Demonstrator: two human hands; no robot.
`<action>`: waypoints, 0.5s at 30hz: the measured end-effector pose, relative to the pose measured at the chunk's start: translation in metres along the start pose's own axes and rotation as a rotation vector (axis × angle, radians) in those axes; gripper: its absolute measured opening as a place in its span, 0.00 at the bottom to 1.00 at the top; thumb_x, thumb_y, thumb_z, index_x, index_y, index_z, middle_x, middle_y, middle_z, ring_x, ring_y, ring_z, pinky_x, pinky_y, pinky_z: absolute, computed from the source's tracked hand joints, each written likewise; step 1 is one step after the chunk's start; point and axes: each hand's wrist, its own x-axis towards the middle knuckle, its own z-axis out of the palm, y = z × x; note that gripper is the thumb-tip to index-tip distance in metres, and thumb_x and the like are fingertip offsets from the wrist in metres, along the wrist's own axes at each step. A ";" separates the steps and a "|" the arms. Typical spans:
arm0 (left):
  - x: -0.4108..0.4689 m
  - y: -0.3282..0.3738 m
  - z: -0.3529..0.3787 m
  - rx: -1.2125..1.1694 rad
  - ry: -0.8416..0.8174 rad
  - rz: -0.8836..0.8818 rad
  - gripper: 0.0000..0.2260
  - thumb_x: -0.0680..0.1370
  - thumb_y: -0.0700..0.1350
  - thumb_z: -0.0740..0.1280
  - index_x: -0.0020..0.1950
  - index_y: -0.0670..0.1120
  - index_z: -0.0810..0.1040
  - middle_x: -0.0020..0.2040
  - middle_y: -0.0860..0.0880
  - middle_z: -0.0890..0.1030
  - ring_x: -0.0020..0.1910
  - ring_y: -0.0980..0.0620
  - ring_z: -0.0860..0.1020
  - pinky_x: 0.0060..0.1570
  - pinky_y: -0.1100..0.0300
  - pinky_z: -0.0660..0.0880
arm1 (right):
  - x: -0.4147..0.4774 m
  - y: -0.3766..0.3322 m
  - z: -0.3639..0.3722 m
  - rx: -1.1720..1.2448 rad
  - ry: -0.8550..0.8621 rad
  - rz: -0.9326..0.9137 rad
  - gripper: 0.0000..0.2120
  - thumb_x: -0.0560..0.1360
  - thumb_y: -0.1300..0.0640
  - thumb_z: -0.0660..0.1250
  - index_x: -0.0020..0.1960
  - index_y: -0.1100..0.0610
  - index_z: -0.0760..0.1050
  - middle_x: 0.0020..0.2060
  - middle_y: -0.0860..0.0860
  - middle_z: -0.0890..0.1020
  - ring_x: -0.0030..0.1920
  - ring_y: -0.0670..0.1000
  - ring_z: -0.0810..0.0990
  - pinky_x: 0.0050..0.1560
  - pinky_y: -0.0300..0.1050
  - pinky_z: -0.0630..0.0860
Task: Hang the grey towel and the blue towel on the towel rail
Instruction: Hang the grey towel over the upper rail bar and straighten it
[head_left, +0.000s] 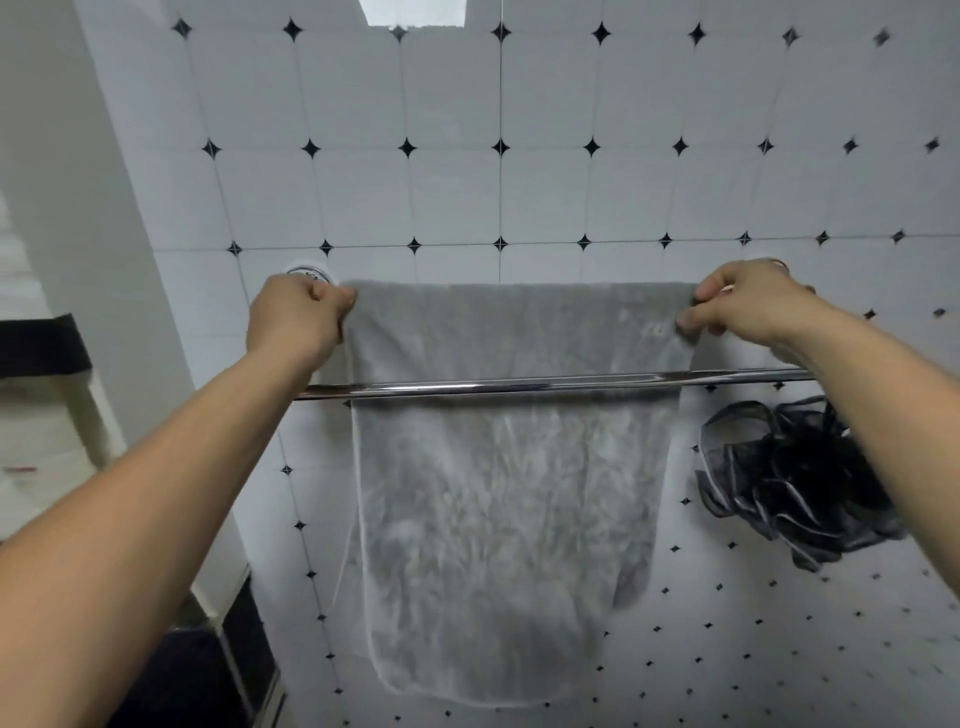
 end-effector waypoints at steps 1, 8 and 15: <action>0.004 0.005 -0.002 0.001 0.020 0.009 0.16 0.70 0.54 0.68 0.31 0.42 0.76 0.31 0.44 0.80 0.34 0.41 0.79 0.42 0.51 0.78 | 0.001 -0.001 -0.001 0.007 0.036 0.034 0.08 0.65 0.66 0.76 0.39 0.61 0.77 0.30 0.56 0.78 0.30 0.53 0.73 0.23 0.35 0.67; 0.011 0.017 0.006 -0.003 0.007 -0.004 0.16 0.70 0.51 0.72 0.54 0.47 0.77 0.49 0.46 0.79 0.48 0.43 0.80 0.45 0.55 0.77 | -0.010 -0.005 0.009 0.043 -0.020 0.165 0.07 0.68 0.59 0.76 0.38 0.57 0.77 0.33 0.52 0.82 0.32 0.48 0.78 0.31 0.41 0.64; 0.002 -0.004 -0.002 0.139 0.023 -0.011 0.24 0.64 0.41 0.79 0.58 0.46 0.76 0.56 0.43 0.80 0.53 0.44 0.78 0.51 0.55 0.75 | -0.018 -0.005 0.013 0.132 0.049 0.160 0.17 0.68 0.66 0.75 0.35 0.54 0.68 0.29 0.52 0.76 0.30 0.48 0.76 0.22 0.33 0.66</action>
